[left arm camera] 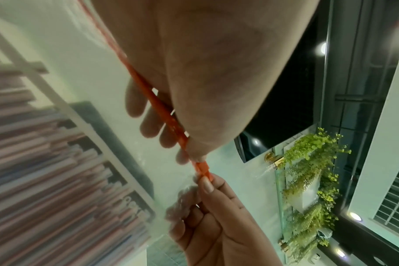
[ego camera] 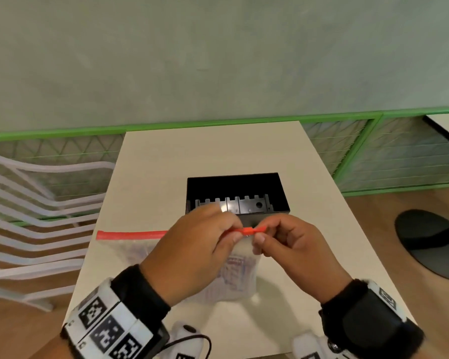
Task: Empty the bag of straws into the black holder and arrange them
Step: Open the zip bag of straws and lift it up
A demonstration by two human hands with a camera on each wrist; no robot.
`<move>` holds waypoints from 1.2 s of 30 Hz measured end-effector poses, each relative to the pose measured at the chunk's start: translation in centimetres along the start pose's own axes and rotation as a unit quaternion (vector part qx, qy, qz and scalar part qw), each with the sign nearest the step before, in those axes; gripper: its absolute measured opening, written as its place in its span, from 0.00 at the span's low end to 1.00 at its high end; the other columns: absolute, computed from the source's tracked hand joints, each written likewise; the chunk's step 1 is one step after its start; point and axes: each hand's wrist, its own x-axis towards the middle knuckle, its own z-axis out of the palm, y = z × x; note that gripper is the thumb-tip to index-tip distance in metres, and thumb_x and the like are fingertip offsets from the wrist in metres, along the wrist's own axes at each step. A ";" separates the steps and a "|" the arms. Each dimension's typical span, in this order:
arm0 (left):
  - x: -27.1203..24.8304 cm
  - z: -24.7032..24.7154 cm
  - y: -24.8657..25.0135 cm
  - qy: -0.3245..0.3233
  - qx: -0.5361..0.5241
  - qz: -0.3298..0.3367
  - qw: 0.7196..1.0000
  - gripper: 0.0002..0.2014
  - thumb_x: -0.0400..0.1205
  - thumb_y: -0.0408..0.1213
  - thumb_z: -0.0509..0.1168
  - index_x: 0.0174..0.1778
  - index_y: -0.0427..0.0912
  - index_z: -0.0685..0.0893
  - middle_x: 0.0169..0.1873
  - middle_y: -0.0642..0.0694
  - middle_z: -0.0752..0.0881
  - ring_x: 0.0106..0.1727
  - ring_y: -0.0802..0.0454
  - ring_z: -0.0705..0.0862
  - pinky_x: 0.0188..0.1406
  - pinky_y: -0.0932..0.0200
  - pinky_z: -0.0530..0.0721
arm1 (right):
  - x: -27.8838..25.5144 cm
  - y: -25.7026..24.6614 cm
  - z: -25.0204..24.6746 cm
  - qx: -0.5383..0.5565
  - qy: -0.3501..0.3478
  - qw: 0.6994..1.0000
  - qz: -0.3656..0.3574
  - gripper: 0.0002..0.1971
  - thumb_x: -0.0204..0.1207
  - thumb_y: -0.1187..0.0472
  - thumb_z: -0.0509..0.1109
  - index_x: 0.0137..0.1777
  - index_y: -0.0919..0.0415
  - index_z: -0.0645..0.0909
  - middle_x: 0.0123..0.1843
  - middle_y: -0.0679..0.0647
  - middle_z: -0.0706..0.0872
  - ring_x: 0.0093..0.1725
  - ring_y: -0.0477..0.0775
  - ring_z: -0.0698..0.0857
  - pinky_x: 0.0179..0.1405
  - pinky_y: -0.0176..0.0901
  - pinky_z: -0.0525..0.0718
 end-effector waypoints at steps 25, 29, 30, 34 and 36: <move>-1.2 -0.7 -2.4 0.037 0.017 -0.018 0.999 0.03 0.85 0.50 0.64 0.49 0.61 0.83 0.42 0.60 0.83 0.46 0.57 0.79 0.48 0.49 0.79 | 1.0 0.7 -5.7 -0.079 -0.032 0.993 -0.084 0.10 0.83 0.71 0.73 0.45 0.57 0.89 0.52 0.54 0.89 0.50 0.63 0.88 0.48 0.71 0.88; -3.1 -1.7 -4.2 0.042 0.028 -0.048 0.998 0.06 0.84 0.53 0.60 0.50 0.63 0.83 0.41 0.64 0.83 0.48 0.60 0.80 0.49 0.47 0.81 | 1.1 1.4 -6.3 -0.080 -0.023 0.993 -0.079 0.08 0.83 0.70 0.73 0.46 0.57 0.89 0.53 0.52 0.89 0.50 0.66 0.88 0.50 0.69 0.88; -3.6 -1.9 -4.5 0.045 0.025 -0.057 0.997 0.07 0.84 0.54 0.60 0.49 0.63 0.83 0.41 0.64 0.83 0.48 0.59 0.81 0.50 0.47 0.81 | 1.1 1.5 -6.4 -0.072 -0.019 0.994 -0.077 0.06 0.82 0.67 0.74 0.47 0.57 0.89 0.53 0.52 0.89 0.50 0.66 0.88 0.50 0.65 0.89; -5.4 -2.7 -5.9 0.065 0.023 -0.089 0.994 0.06 0.83 0.54 0.61 0.48 0.62 0.83 0.41 0.63 0.85 0.47 0.57 0.82 0.46 0.49 0.82 | 1.2 1.5 -6.2 -0.035 -0.010 0.996 -0.076 0.05 0.77 0.59 0.72 0.47 0.57 0.90 0.52 0.57 0.89 0.47 0.65 0.88 0.47 0.49 0.88; -6.2 -3.0 -6.7 0.082 0.014 -0.113 0.990 0.03 0.85 0.48 0.67 0.46 0.61 0.85 0.41 0.61 0.85 0.48 0.56 0.82 0.37 0.59 0.80 | 1.3 1.7 -6.2 -0.023 -0.009 0.997 -0.077 0.05 0.77 0.60 0.72 0.47 0.57 0.90 0.52 0.60 0.88 0.47 0.68 0.88 0.46 0.48 0.88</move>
